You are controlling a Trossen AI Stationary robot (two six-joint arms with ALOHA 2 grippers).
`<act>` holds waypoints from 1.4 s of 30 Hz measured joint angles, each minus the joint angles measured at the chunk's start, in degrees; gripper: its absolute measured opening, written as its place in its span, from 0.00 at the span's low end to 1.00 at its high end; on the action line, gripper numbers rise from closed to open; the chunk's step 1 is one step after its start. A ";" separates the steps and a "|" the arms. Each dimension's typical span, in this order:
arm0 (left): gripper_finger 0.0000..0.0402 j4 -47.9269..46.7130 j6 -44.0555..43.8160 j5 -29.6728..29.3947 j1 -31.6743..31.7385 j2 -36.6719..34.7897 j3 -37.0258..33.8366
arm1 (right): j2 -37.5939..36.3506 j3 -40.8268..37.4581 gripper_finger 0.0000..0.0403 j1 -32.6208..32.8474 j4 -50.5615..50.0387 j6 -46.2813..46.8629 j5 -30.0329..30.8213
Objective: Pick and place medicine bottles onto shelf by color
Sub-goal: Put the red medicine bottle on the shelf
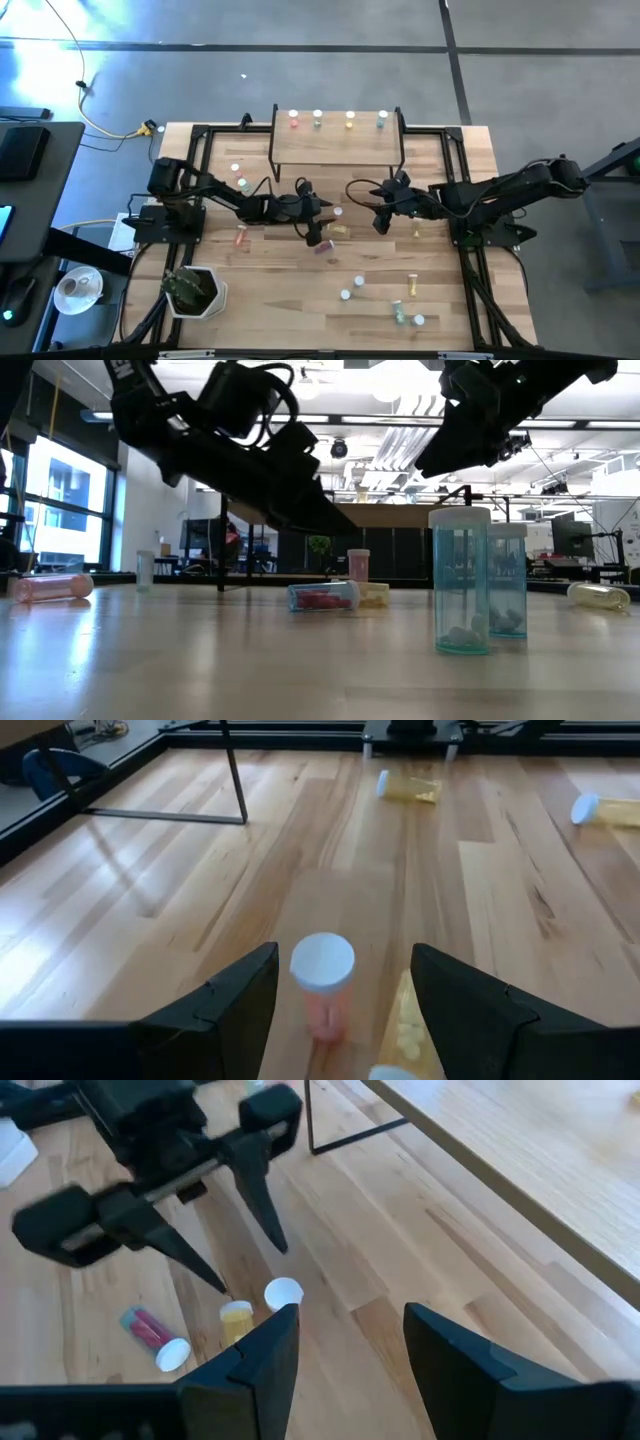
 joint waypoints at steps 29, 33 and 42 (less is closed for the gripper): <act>0.55 -0.03 -1.64 1.46 2.17 5.25 4.02 | 0.02 0.00 0.43 -0.02 0.20 0.00 -0.04; 0.55 -0.02 -1.61 1.48 2.17 5.25 4.02 | 0.02 0.00 0.43 -0.03 0.23 0.00 -0.04; 0.55 0.03 -0.45 1.05 2.26 5.25 4.02 | 0.02 0.00 0.43 -0.04 2.18 -0.02 -0.04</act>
